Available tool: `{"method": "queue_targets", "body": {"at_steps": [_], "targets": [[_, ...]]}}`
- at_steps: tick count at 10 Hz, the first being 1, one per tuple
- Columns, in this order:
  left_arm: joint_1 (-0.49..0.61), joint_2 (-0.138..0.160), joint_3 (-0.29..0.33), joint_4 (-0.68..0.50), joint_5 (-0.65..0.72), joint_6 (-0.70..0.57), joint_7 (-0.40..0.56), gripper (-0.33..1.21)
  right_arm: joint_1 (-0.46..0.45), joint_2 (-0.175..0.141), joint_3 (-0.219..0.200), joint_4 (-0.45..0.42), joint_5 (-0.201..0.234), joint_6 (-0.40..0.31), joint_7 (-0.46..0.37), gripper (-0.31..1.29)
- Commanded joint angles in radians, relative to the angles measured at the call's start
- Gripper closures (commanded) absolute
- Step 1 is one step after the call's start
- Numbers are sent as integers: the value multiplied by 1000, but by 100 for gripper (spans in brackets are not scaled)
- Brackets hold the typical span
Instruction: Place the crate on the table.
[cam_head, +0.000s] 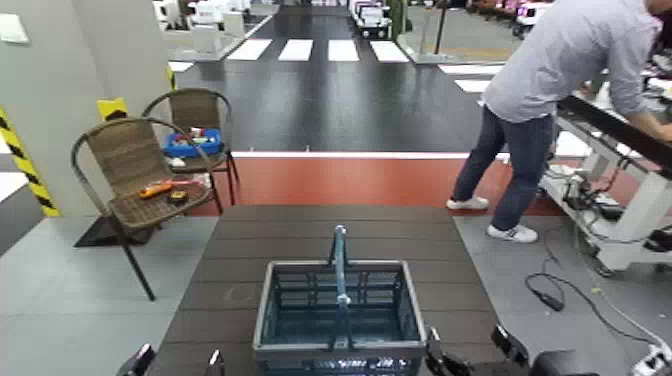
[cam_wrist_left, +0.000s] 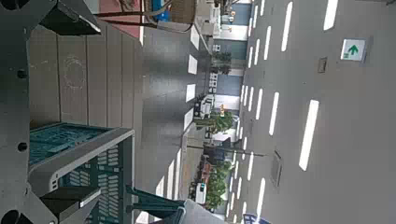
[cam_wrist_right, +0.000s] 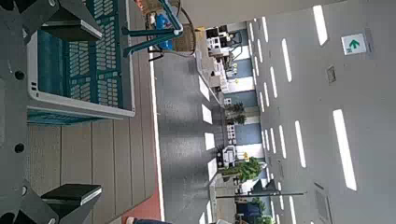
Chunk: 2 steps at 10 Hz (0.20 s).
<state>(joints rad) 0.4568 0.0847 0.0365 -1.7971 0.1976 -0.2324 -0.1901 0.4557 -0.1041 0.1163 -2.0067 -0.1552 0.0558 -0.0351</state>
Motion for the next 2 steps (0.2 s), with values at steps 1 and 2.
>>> {"method": "queue_targets", "body": {"at_steps": [1,2], "targets": [[0,-5,-10,-2,-15,-10,6,10,-3,1,-4,-21,25,52,9,15],[-1,-6,-13,-1,-17,-10,8,10,-5,6,-10,-21,28,59,26,15]]}}
